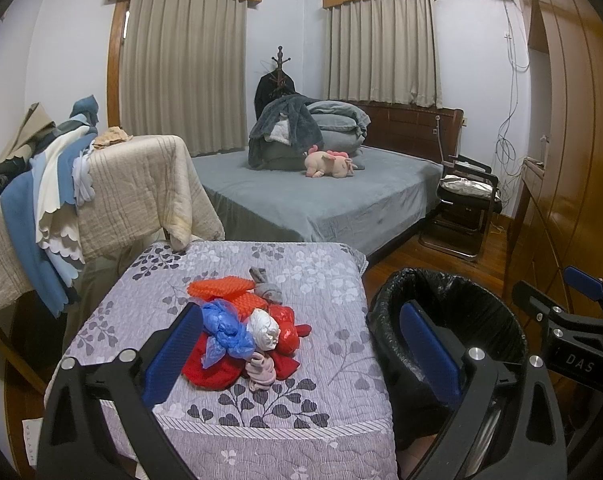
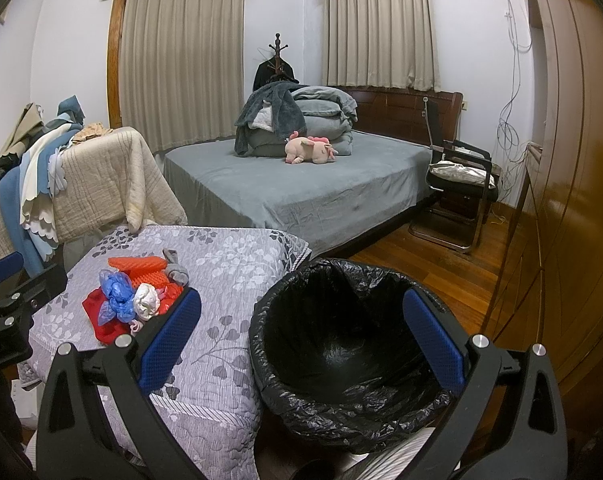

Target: Collect trash

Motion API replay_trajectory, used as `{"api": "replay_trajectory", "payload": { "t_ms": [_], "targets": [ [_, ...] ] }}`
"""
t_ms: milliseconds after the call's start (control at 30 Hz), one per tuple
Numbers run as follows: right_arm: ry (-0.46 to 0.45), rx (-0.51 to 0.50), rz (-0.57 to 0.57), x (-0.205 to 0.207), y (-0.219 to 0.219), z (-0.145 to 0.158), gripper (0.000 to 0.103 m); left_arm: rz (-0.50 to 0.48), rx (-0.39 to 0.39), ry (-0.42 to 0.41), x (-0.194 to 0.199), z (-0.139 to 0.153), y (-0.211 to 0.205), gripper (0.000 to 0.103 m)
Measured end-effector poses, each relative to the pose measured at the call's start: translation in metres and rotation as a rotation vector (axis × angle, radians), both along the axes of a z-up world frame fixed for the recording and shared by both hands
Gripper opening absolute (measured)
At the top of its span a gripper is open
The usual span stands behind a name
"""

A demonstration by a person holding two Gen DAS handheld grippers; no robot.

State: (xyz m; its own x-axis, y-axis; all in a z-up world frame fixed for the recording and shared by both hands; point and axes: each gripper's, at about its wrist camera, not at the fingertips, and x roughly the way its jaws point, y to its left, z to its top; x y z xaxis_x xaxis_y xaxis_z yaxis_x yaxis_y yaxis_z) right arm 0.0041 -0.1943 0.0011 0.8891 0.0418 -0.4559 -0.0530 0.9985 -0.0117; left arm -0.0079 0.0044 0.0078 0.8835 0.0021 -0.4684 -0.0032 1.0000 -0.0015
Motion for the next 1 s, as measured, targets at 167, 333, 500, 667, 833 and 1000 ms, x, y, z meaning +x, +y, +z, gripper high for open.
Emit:
{"api": "replay_trajectory", "payload": {
  "t_ms": [167, 333, 500, 667, 833, 1000],
  "targets": [
    [0.001, 0.000, 0.000, 0.000, 0.000, 0.001, 0.098, 0.000, 0.000, -0.001, 0.003, -0.003, -0.001, 0.097],
    [0.001, 0.000, 0.000, 0.000, 0.000, 0.002, 0.098, -0.001, -0.001, 0.001, 0.003, -0.003, 0.000, 0.097],
    [0.002, 0.001, 0.001, 0.003, 0.001, -0.001, 0.098, 0.000, -0.003, 0.003, 0.003, -0.006, 0.002, 0.097],
    [0.003, -0.001, 0.001, 0.004, 0.001, 0.000, 0.098, 0.001, -0.004, 0.004, 0.002, -0.011, 0.003, 0.097],
    [0.006, -0.001, 0.002, 0.004, 0.002, -0.002, 0.098, 0.003, -0.007, 0.005, -0.001, -0.015, 0.004, 0.097],
    [0.011, -0.004, 0.019, 0.014, 0.024, -0.016, 0.098, 0.017, -0.007, 0.004, -0.003, -0.019, 0.009, 0.097]
  ]
}}
